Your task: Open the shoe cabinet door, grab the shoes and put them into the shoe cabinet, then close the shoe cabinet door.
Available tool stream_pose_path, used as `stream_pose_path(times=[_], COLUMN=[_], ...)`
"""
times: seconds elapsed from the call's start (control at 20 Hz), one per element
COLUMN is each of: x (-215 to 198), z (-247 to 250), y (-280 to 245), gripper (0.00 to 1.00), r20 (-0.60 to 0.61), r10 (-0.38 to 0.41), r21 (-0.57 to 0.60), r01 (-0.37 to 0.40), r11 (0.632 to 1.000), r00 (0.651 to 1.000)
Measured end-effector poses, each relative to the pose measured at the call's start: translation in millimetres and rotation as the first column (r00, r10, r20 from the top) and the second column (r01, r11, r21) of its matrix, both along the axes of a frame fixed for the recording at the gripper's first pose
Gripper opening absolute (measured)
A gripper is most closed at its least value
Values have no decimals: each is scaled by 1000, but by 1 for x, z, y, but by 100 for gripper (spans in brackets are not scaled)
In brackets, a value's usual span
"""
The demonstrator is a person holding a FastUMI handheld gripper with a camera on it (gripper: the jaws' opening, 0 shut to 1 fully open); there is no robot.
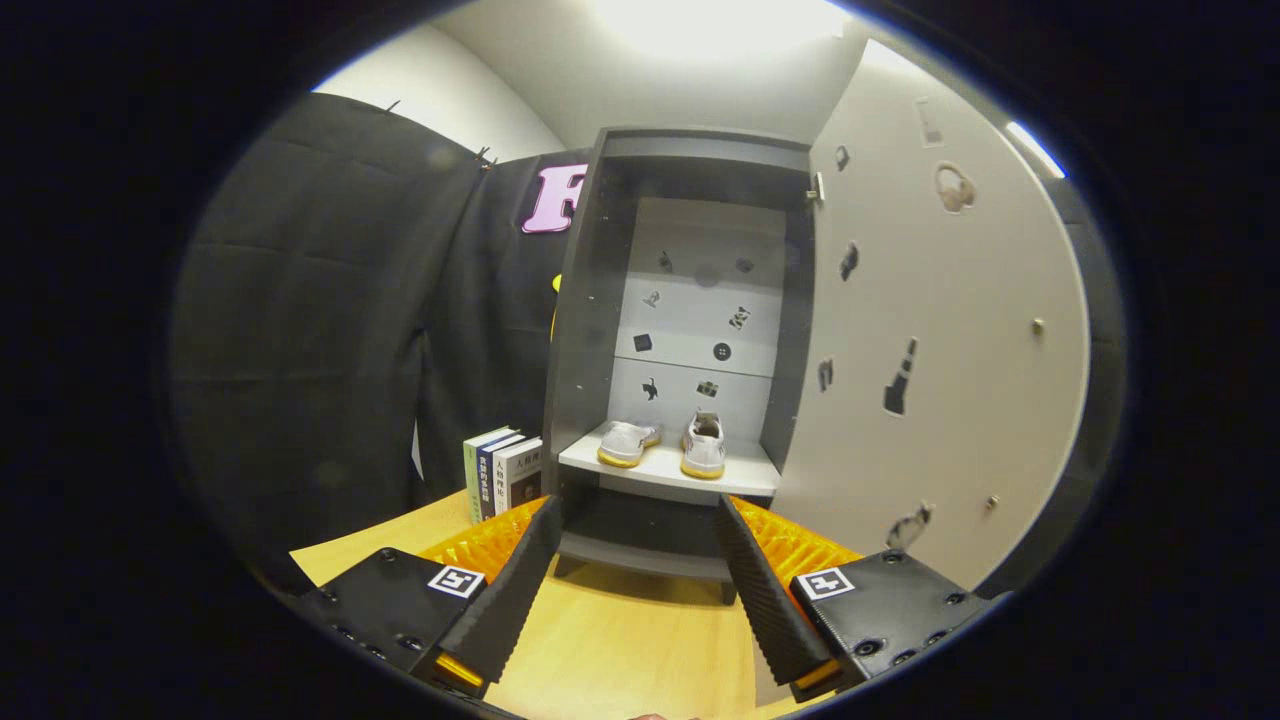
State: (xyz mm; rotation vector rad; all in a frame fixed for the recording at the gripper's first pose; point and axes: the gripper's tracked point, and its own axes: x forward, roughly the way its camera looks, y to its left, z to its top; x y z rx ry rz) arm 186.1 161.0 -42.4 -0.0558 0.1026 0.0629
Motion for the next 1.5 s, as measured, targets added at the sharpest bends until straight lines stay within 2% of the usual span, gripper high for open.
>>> stream_pose_path(times=[0.1, 0.25, 0.4, 0.55, 0.65, 0.8, 1.1, 1.3, 1.5], x=[-26, -62, -99, -119, -125, -123, -80, -38, -8], z=[-2, 10, 5, -2, -2, 4, 34, 45, 55], y=[-24, -65, -97, -143, -172, -219, -293, -301, -296], gripper=[98, 98, 98, 98, 98, 98, 98, 98, 98], r20=[-31, -9, -21, -31, -31, -28, 7, 21, 23], r10=[-44, -108, -155, -209, -218, -199, -189, -110, -88], r21=[0, -17, 49, 58, 78, 104, 99, 131, 192], r01=[44, 108, 156, 211, 220, 200, 188, 107, 83], r11=[999, 994, 987, 976, 972, 974, 977, 986, 978], r00=[999, 994, 988, 977, 975, 980, 982, 994, 996])
